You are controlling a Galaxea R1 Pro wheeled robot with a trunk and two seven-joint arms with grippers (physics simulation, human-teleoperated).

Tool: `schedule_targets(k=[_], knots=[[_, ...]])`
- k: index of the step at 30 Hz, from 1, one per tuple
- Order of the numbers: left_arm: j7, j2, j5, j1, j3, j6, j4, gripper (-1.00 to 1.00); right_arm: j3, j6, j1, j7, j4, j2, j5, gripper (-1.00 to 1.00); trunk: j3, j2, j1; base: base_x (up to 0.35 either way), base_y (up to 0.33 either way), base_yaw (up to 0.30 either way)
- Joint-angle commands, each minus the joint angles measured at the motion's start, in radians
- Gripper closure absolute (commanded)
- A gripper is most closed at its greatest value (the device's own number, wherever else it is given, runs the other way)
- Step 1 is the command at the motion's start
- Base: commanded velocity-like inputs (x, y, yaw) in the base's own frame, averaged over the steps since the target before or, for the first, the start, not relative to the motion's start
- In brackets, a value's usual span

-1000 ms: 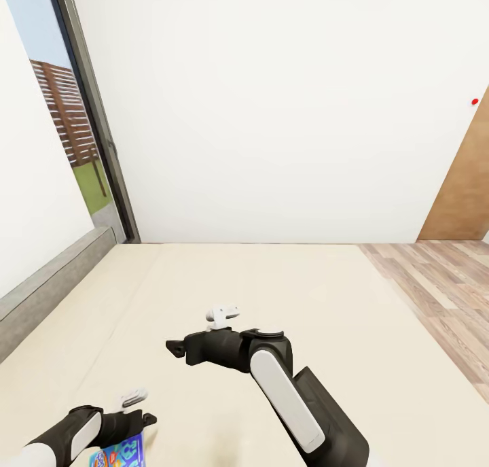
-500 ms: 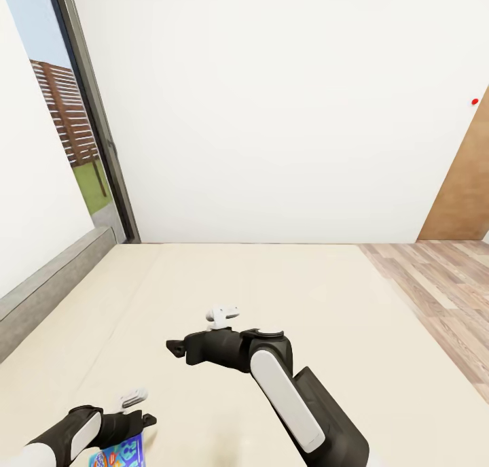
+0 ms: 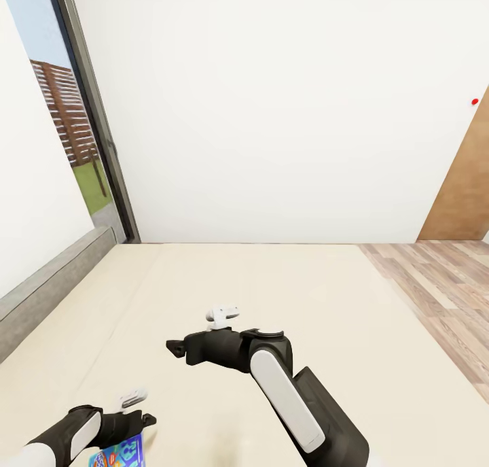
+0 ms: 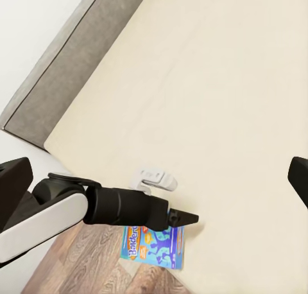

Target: Put all the toys in the child's room - the three board games (two on the bed and one on the table), the two jigsaw puzzles on the table, and the tennis ball on the table - inside the toy box on the table in the child's room.

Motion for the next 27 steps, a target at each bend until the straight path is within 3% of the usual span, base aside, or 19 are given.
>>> schedule_targets(k=[1, 27], knots=[[-0.001, 0.0, 0.004, 0.0, -0.003, 0.005, -0.001, -1.0, 0.001, 0.002, -0.001, -0.01, -0.001, 0.0, -0.01, -1.0, -0.001, -0.001, 0.0, 0.0, 0.0, 0.0], [0.001, 0.003, 0.004, 0.0, -0.003, 0.043, -0.004, -1.0, 0.001, 0.002, -0.001, -0.009, -0.001, 0.0, -0.01, -1.0, -0.001, -0.001, 0.0, 0.0, 0.0, 0.0]])
